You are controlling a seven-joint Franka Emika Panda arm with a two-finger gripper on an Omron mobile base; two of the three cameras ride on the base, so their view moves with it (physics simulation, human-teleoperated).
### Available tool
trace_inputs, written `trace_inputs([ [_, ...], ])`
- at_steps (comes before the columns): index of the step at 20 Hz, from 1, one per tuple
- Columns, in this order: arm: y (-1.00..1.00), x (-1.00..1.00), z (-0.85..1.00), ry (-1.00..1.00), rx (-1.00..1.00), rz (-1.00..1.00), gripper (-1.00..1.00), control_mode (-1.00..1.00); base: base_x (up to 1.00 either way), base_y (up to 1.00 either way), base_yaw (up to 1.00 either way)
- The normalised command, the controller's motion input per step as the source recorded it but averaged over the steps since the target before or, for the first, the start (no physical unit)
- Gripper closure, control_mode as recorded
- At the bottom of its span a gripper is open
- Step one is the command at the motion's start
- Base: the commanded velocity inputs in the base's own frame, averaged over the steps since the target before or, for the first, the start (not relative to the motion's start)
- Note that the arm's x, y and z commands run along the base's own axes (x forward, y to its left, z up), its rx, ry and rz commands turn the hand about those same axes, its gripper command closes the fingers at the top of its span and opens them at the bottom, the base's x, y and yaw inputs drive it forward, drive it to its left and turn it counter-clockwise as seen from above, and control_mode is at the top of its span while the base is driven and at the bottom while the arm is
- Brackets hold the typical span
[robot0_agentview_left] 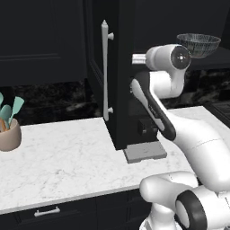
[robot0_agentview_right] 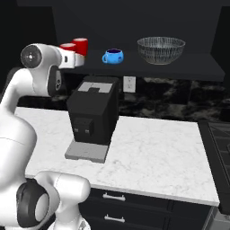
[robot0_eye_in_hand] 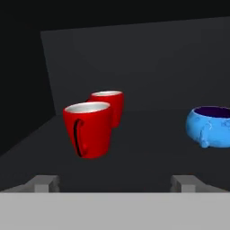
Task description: Gather all objects into one cabinet and sort the glasses and bowls to opposite sides.
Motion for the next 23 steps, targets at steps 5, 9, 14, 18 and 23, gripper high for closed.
trace_inputs([
  [5, -0.39, -0.82, 0.18, 0.18, 0.0, -0.06, -1.0, -1.0, 0.0, 0.0, 0.0],
  [9, -0.15, -0.98, 0.14, 0.16, -0.01, -0.03, -1.0, -1.0, 0.0, 0.0, 0.0],
  [14, 0.0, -1.0, 0.02, 0.09, -0.01, 0.0, -1.0, -1.0, 0.0, 0.0, 0.0],
  [18, 0.0, -1.0, 0.0, 0.07, 0.0, 0.0, -1.0, -1.0, 0.0, 0.0, 0.0],
  [23, -0.29, -1.0, -0.06, 0.02, 0.0, 0.0, -1.0, -1.0, 0.0, 0.0, 0.0],
])
